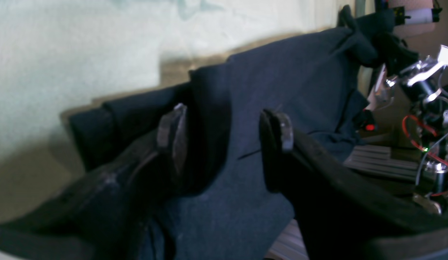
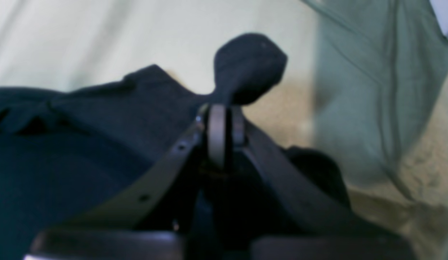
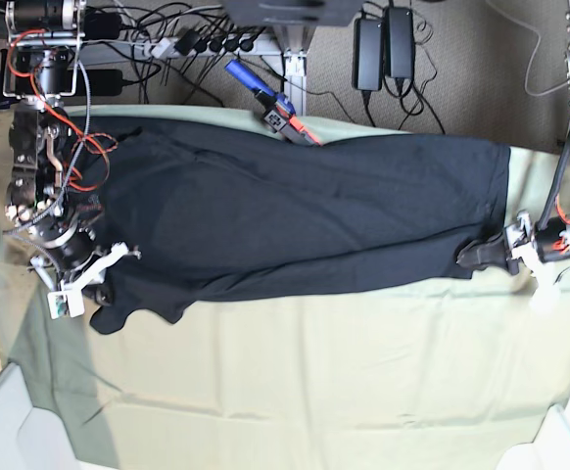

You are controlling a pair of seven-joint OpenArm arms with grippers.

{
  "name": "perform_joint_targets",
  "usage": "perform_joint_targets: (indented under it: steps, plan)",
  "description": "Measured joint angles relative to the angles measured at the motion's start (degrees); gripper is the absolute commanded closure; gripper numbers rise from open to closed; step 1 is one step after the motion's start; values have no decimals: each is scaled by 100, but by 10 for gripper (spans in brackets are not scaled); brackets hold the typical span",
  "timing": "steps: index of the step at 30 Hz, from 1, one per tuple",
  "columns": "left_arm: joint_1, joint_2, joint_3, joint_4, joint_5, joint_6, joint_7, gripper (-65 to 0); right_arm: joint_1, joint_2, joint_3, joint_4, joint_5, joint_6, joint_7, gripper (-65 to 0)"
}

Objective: Fold the T-shirt properly
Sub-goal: 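Lay the folded edge down and open both grippers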

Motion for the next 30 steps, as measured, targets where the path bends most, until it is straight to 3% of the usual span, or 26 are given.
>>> perform_joint_targets:
  steps: [19, 20, 22, 24, 30]
  plan:
    - [0, -2, 0, 0, -92, 0, 2, -345, -1029, -28, 229, 483, 227, 0, -81, 0]
    - [0, -2, 0, 0, -94, 0, 2, -352, -1051, -31, 229, 483, 227, 0, -107, -36]
    - [0, -2, 0, 0, -94, 0, -2, -383, -1106, -31, 229, 483, 199, 0, -138, -200]
    - [0, -2, 0, 0, -101, 0, 0, -391, -1185, -28, 229, 483, 186, 0, -205, -300]
    - [0, -37, 0, 0, -101, -2, -42, -391, -1394, -48, 293, 485, 232, 0, -306, -310]
